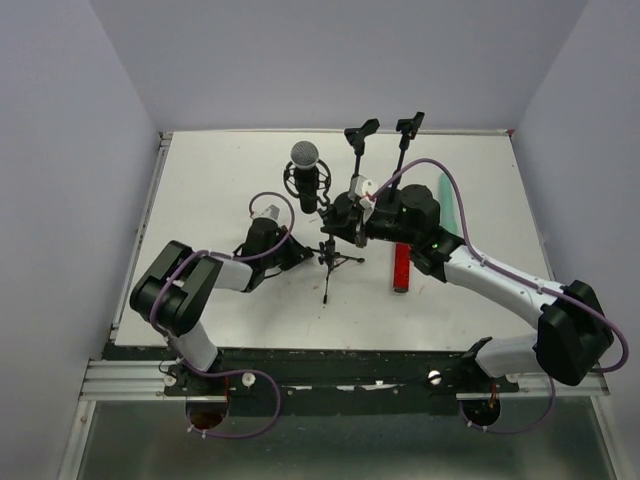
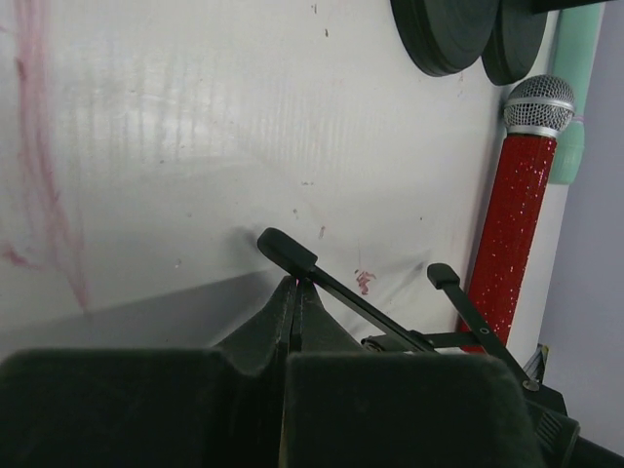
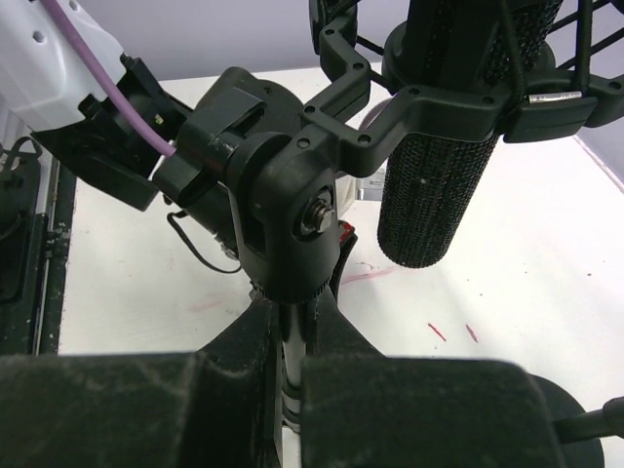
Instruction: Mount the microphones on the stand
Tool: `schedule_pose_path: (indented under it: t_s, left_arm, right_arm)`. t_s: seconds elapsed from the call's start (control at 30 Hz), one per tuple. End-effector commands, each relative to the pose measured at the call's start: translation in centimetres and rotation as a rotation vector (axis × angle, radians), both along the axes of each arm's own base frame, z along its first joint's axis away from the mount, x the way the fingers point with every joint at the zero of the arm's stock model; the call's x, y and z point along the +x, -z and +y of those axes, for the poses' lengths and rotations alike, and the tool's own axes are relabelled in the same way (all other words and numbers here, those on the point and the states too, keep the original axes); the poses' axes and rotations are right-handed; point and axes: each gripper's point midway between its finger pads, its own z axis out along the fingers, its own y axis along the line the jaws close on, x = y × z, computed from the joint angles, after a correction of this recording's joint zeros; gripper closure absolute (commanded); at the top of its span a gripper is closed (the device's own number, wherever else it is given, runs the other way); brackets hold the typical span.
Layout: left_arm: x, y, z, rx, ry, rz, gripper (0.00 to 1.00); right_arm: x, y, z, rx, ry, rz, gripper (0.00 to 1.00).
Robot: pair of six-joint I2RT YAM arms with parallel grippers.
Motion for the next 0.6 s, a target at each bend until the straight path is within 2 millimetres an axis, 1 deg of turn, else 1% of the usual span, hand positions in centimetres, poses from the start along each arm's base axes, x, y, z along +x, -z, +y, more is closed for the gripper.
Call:
schedule_pose_path:
  t_s: [0.0,0.1,0.17,0.23,0.27,0.33,0.37,0.4,0.43,0.47,0.5,0.53,0.57]
  left_arm:
    - [4.8,-4.8,-2.0,-0.069,0.06,-0.171,1.0]
    - [5.9,-5.3,-3.0,-0.082,0.091,-0.165,1.0]
    - [6.4,-5.5,-3.3,-0.082,0.094,-0.16,1.0]
    - [6.7,-5.7,-3.1,-0.076,0.083,-0.161,1.0]
    - [6.7,-5.9,-2.9,-0.073,0.074,-0.167,1.0]
    - [6.7,-6.1,-1.8,-0.06,0.038,-0.176,1.0]
    - [6.2,-6.5,-1.2,-0.056,0.023,-0.188,1.0]
    - [5.7,-6.5,-0.6,-0.041,0.007,-0.192,0.99]
    - [5.3,-7.0,0.1,-0.03,-0.009,-0.21,0.92]
    - [4.7,-7.1,1.0,-0.01,-0.03,-0.217,0.87]
    - [4.1,-7.7,1.7,0.005,-0.053,-0.234,0.8]
    - [3.3,-7.7,2.4,0.021,-0.066,-0.244,0.73]
    - [2.7,-8.3,3.1,0.033,-0.078,-0.266,0.66]
  right_arm:
    - [-3.4,8.1,-0.9,-0.158,-0.099,0.268,1.0]
    - [-3.3,8.4,-1.1,-0.159,-0.101,0.287,1.0]
    - [-3.1,8.6,-1.4,-0.161,-0.095,0.298,1.0]
    - [-2.8,8.8,-1.6,-0.162,-0.085,0.298,1.0]
    - [-2.6,9.0,-1.7,-0.165,-0.077,0.294,1.0]
    - [-2.1,9.1,-1.9,-0.166,-0.055,0.286,1.0]
    - [-1.8,9.3,-2.1,-0.168,-0.038,0.282,1.0]
    - [-1.6,9.5,-2.3,-0.173,-0.026,0.276,1.0]
    - [-1.4,9.6,-2.5,-0.177,-0.015,0.27,0.99]
    - [-1.3,9.7,-2.6,-0.182,-0.013,0.264,0.97]
    - [-1.2,9.7,-2.7,-0.185,-0.011,0.257,0.93]
    - [-1.2,10.0,-2.9,-0.191,-0.01,0.256,0.9]
    - [-1.2,9.9,-2.9,-0.189,-0.007,0.255,0.86]
